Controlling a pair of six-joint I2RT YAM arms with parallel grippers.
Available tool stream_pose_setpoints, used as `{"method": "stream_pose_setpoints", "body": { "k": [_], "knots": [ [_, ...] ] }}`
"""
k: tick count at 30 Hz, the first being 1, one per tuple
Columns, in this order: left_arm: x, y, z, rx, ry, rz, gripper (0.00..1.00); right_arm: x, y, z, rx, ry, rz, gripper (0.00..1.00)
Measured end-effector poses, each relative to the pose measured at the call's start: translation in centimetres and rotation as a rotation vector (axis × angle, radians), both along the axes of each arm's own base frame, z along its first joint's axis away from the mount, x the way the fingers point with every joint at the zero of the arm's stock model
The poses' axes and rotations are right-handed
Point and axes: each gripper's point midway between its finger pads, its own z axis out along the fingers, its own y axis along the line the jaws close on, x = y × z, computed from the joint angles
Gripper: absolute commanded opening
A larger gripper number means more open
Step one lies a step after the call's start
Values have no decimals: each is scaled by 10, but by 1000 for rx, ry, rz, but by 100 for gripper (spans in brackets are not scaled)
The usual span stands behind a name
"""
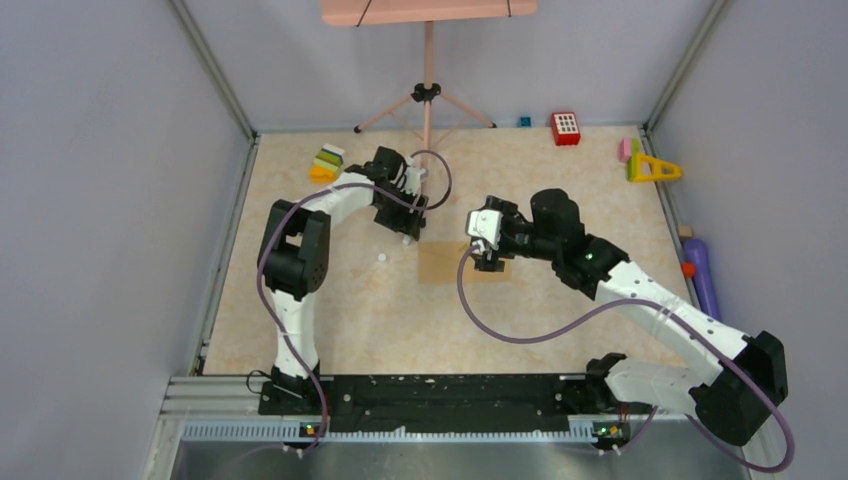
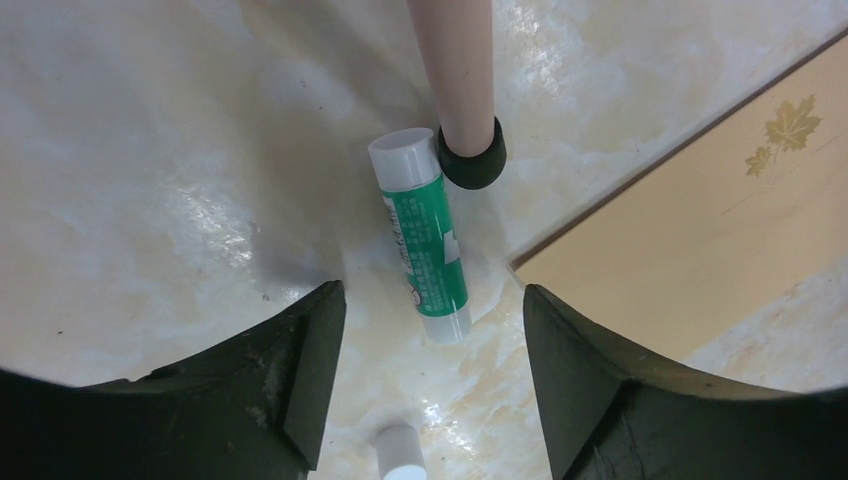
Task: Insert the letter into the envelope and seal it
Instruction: Screw the solid glue.
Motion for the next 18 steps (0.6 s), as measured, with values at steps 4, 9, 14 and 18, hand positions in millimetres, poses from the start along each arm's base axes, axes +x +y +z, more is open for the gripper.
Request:
{"method": "stream_pose_setpoints", "body": {
  "k": [4, 9, 14, 18],
  "knots": [
    [-4, -1, -8, 15, 20, -5, 66, 1, -1, 0, -1, -1, -4, 80],
    [-4, -1, -9, 30, 16, -5, 58, 0, -1, -3, -3, 0, -6, 80],
    [-1, -1, -11, 39, 15, -2, 49, 1, -2, -3, -2, -1, -8, 80],
    [-1, -1, -12, 42, 17, -2, 39, 2, -2, -2, 0, -6, -11, 80]
  ]
}}
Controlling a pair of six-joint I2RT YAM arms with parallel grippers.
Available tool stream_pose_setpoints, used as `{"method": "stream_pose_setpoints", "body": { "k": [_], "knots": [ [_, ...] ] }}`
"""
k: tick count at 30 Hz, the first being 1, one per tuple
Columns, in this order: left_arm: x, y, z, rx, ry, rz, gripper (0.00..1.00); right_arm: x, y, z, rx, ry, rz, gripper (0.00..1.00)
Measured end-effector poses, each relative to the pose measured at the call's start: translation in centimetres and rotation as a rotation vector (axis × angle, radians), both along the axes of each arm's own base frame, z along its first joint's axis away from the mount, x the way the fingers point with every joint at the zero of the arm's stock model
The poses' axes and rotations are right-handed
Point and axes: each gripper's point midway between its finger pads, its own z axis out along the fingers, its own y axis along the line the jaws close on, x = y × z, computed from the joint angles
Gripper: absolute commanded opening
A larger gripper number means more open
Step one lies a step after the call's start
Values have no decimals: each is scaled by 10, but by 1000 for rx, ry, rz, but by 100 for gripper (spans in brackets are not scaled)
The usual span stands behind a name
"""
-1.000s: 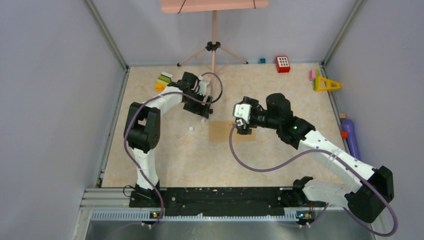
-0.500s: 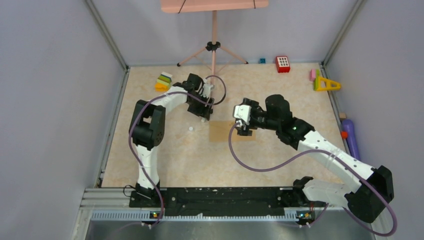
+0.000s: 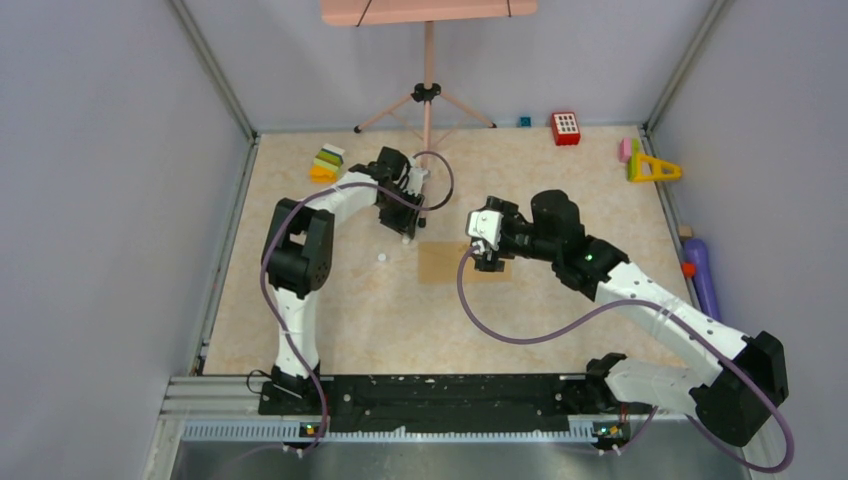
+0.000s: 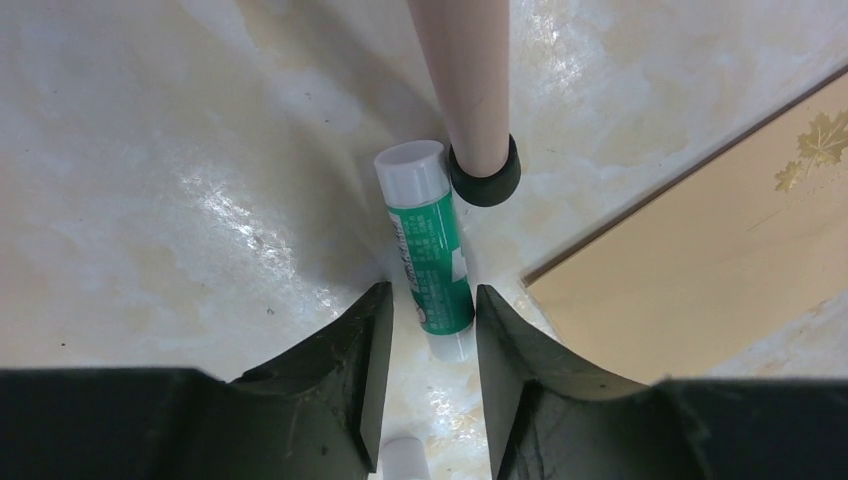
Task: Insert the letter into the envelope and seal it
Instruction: Screw the solid glue.
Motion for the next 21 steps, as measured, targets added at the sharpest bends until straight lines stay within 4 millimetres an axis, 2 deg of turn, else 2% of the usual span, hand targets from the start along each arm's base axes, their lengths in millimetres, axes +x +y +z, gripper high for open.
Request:
{"method": "stream_pose_setpoints", "body": {
  "k": [7, 14, 21],
  "knots": [
    [1, -2, -1, 6, 1, -3, 27, 1, -1, 0, -2, -4, -9, 80],
    [2, -1, -1, 16, 1, 2, 0, 2, -2, 2, 0, -10, -15, 80],
    [4, 2, 0, 19, -2, 9, 0, 4, -1, 8, 25, -14, -25, 81]
  ]
}}
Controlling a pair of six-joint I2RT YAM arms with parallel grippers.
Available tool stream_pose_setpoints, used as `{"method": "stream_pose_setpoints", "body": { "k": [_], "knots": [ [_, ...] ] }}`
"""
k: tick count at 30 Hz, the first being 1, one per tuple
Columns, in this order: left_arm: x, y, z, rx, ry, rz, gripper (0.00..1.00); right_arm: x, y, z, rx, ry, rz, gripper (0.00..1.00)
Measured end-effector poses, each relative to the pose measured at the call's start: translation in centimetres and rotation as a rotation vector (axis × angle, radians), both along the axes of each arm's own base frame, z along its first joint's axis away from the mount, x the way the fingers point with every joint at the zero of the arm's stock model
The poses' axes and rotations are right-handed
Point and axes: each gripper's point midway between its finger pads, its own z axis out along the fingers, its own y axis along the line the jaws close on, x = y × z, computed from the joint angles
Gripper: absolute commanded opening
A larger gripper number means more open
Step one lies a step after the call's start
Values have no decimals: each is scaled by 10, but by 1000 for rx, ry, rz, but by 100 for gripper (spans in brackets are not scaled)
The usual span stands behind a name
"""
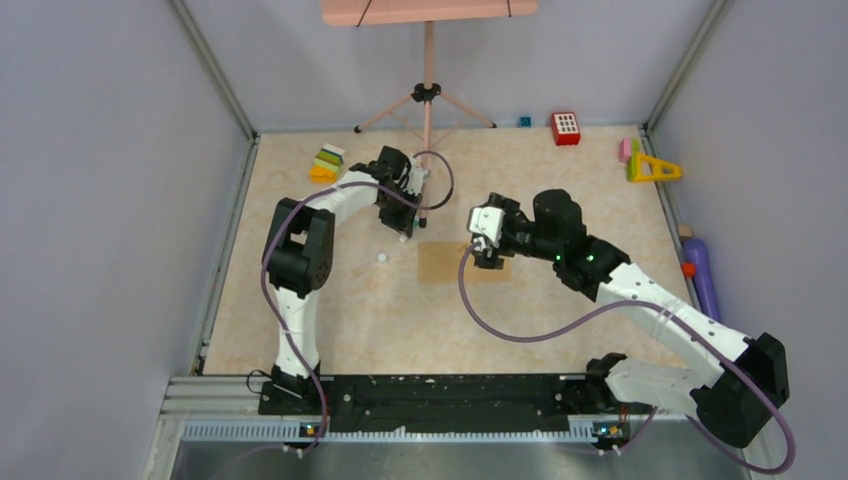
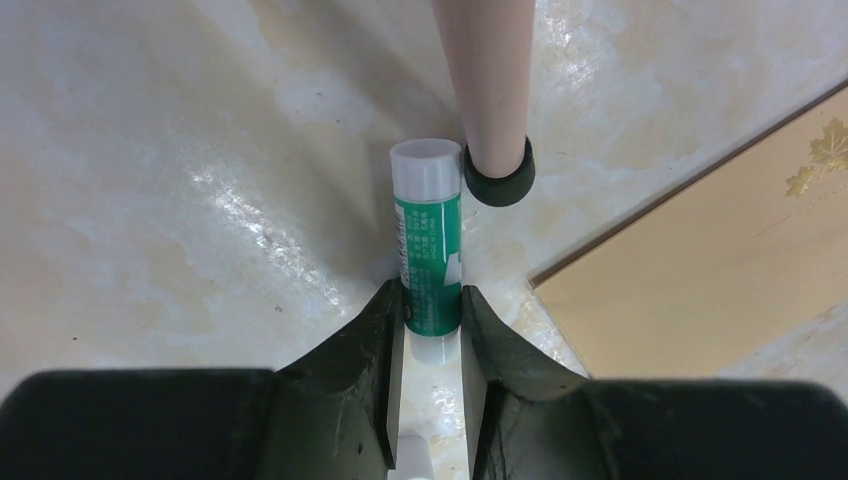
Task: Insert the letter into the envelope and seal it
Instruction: Screw the solid glue.
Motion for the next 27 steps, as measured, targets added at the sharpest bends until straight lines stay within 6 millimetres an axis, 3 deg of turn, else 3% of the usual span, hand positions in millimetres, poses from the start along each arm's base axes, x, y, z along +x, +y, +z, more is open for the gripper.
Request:
{"method": "stream_pose_setpoints", "body": {
  "k": [6, 11, 16, 19, 23, 27],
  "knots": [
    [-3, 20, 13, -11, -12, 29, 0, 1, 0, 3, 37, 31, -19, 83],
    [-1, 32, 61, -86, -115, -4, 0, 4, -4, 1, 98, 133, -34, 84],
    [-20, 9, 123, -235, -236, -185, 0, 14, -15, 12, 206, 287, -54, 84],
    [-35, -5, 150, -313, -290, -300, 0, 15, -25, 24, 300, 388, -50, 83],
    [-57, -22, 172, -381, -335, -446, 0, 11, -23, 23, 390, 563, -11, 76],
    [-82, -40, 176, -406, -346, -574, 0, 6, -9, 2, 437, 832, 34, 65]
  ]
}}
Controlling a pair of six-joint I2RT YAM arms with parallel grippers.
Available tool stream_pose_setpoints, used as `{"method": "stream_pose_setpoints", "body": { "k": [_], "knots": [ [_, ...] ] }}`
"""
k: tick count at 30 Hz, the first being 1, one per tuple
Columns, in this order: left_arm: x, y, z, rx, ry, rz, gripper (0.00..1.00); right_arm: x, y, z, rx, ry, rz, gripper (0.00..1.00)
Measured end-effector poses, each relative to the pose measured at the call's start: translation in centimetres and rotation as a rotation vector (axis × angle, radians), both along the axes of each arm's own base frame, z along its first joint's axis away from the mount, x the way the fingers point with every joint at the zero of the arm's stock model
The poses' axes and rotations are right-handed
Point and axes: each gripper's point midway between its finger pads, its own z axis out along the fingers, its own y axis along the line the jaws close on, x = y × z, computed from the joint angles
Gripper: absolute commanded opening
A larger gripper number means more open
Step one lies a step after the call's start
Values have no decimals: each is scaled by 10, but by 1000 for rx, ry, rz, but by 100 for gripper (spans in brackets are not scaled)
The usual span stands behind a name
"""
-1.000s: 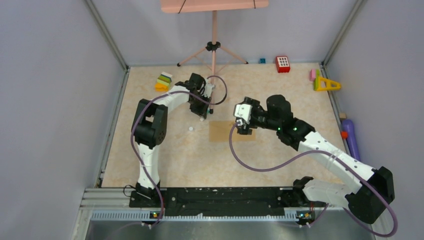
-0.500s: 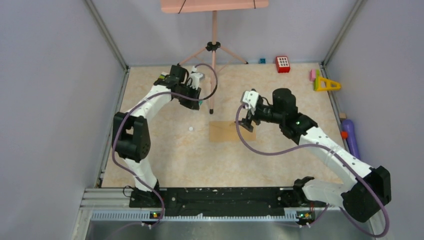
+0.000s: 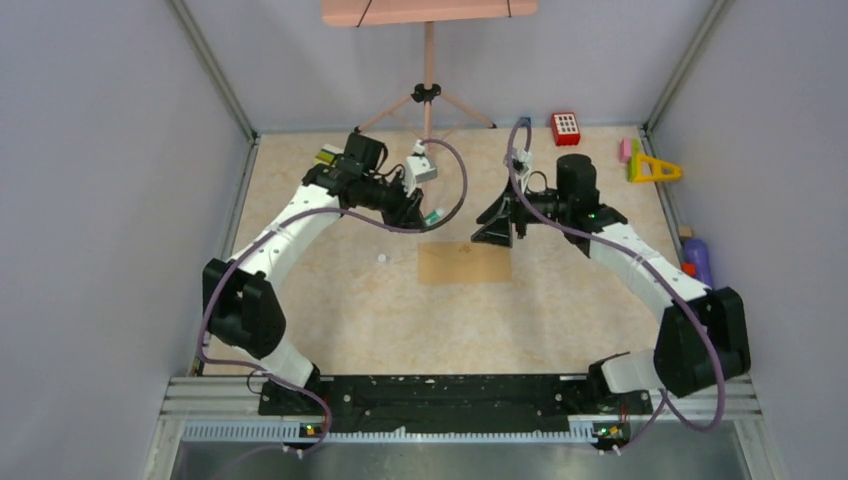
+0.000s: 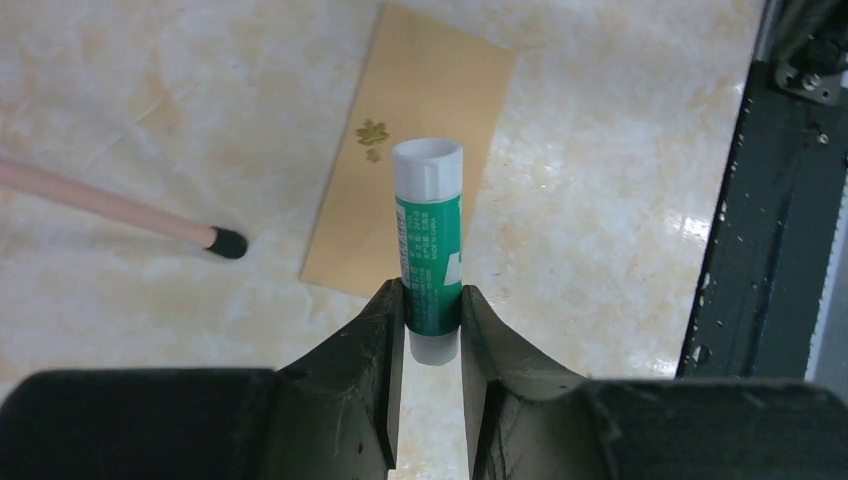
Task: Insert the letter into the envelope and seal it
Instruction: Screw the solid glue.
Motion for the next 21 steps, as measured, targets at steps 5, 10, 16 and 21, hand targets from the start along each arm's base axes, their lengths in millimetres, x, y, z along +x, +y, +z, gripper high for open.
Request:
{"method": "stream_pose_setpoints", "body": {
  "k": [5, 10, 16, 21],
  "knots": [
    [-37, -27, -15, 35, 3, -136, 0, -2, 13, -19, 64, 293, 52, 61],
    [-57, -33, -34, 77, 29, -185, 0, -8, 16, -18, 101, 375, 74, 59],
    [-66, -37, -42, 107, 31, -201, 0, -9, 17, -29, 112, 435, 75, 58],
    [-71, -42, -43, 117, 24, -221, 0, -7, 20, -44, 96, 485, 71, 58]
  ]
}}
